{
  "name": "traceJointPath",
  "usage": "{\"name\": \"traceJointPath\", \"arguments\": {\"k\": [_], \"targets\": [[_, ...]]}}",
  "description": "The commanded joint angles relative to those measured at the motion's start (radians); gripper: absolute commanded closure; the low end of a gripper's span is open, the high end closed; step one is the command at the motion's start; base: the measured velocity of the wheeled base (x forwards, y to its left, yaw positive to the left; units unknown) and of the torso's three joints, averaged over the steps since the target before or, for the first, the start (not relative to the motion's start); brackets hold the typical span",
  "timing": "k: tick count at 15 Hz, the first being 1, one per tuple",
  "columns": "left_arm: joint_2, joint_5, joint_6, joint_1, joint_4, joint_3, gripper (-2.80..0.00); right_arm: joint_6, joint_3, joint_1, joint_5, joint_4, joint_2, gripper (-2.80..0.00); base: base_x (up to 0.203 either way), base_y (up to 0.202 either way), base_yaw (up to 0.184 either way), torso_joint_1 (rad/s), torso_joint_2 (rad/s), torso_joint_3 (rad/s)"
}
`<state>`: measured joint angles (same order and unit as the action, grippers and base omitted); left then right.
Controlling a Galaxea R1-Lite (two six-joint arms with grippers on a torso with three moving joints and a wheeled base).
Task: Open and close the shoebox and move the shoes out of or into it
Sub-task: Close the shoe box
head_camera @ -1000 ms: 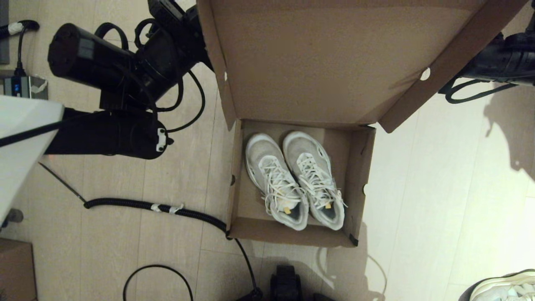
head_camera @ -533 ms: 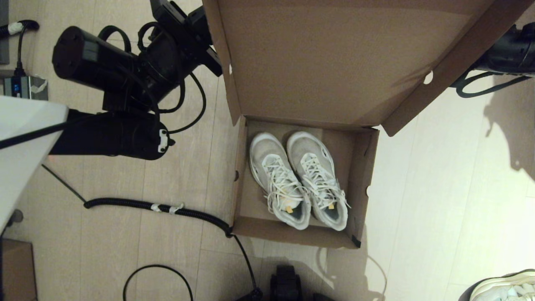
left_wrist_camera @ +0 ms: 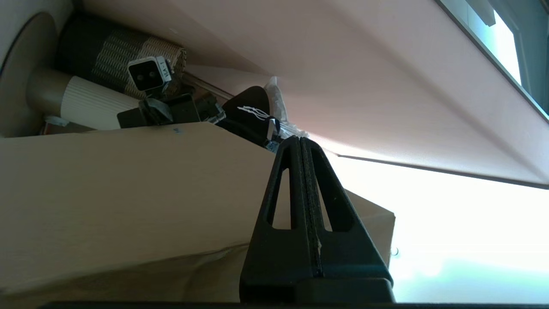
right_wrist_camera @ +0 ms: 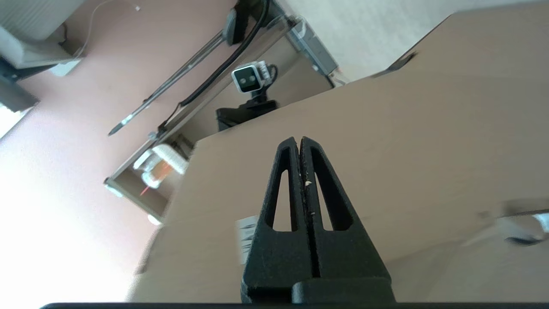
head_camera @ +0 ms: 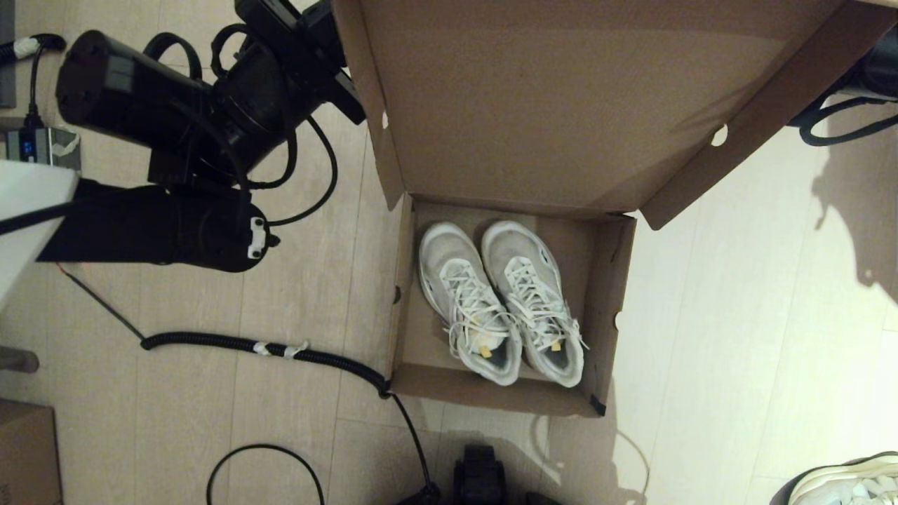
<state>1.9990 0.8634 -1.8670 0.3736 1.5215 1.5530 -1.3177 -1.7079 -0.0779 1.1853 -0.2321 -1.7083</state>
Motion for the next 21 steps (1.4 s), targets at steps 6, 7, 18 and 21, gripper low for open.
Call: {"name": "traceJointPath", "arguments": {"k": [6, 7, 18, 21], "targets": [[-0.115, 0.006, -0.009, 0.026, 0.009, -0.127, 0.0, -0.017, 0.074, 0.001, 0.03, 0.026, 0.122, 0.0, 0.0, 0.0, 0.0, 0.0, 0.0, 0.0], [-0.141, 0.006, -0.008, 0.03, 0.009, -0.164, 0.0, -0.017, 0.106, 0.001, 0.03, 0.025, 0.15, 0.0, 0.0, 0.0, 0.0, 0.0, 0.0, 0.0], [-0.466, 0.006, 0.189, 0.171, 0.009, -0.734, 0.0, -0.016, 0.518, 0.01, 0.03, 0.02, 0.5, 0.0, 0.0, 0.0, 0.0, 0.0, 0.0, 0.0], [-0.613, 0.006, 0.218, 0.177, 0.009, -0.912, 0.0, -0.017, 0.574, 0.011, 0.03, 0.026, 0.572, 0.0, 0.0, 0.0, 0.0, 0.0, 0.0, 0.0]]}}
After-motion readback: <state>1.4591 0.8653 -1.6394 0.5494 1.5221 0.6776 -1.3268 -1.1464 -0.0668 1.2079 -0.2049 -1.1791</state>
